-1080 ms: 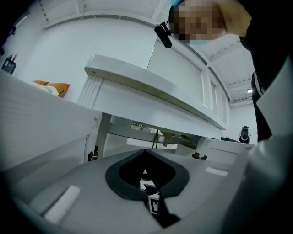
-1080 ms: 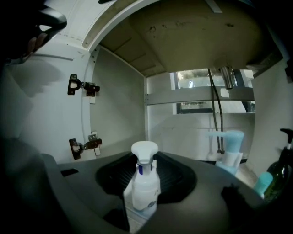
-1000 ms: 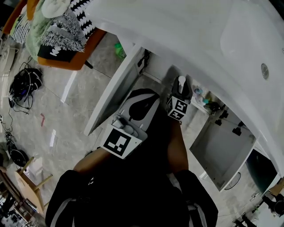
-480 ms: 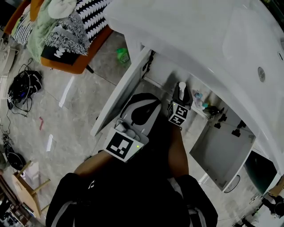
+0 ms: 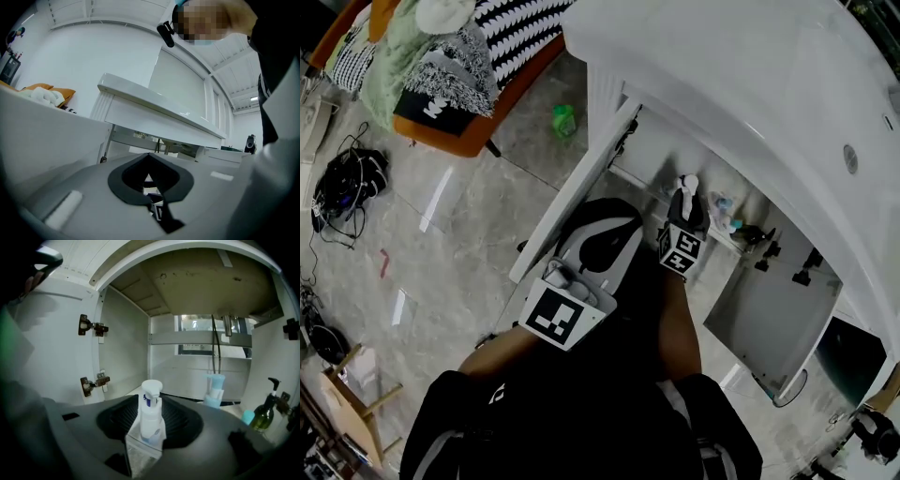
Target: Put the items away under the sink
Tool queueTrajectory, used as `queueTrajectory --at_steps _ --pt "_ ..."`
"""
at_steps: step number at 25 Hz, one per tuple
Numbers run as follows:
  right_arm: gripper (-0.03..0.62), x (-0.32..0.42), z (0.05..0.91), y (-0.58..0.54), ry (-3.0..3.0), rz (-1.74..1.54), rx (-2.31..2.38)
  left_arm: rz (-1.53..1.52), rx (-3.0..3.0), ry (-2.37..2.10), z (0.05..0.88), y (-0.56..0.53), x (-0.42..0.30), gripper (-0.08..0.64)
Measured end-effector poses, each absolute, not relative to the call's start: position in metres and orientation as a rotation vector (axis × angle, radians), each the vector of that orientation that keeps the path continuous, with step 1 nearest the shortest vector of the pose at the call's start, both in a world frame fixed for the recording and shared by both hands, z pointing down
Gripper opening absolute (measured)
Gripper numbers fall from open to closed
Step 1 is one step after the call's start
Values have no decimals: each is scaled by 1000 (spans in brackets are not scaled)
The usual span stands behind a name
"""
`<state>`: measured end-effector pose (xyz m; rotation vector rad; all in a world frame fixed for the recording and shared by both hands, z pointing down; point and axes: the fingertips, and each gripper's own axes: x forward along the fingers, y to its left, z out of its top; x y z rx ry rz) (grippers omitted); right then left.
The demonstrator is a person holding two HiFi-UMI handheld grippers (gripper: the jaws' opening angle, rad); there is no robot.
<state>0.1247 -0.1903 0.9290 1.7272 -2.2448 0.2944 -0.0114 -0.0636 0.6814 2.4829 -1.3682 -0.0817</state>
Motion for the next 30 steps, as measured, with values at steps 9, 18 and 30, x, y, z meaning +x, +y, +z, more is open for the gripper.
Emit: queueTrajectory --at_steps 9,18,30 --pt "120 127 908 -147 -2217 396 1771 -182 2536 -1345 662 -37 -35 6" --pt "15 114 875 -108 -2246 499 1840 -204 2641 -1183 653 -4 -26 6" --pt "15 141 774 -65 -2201 597 1847 -93 2590 -1076 570 -5 19 6"
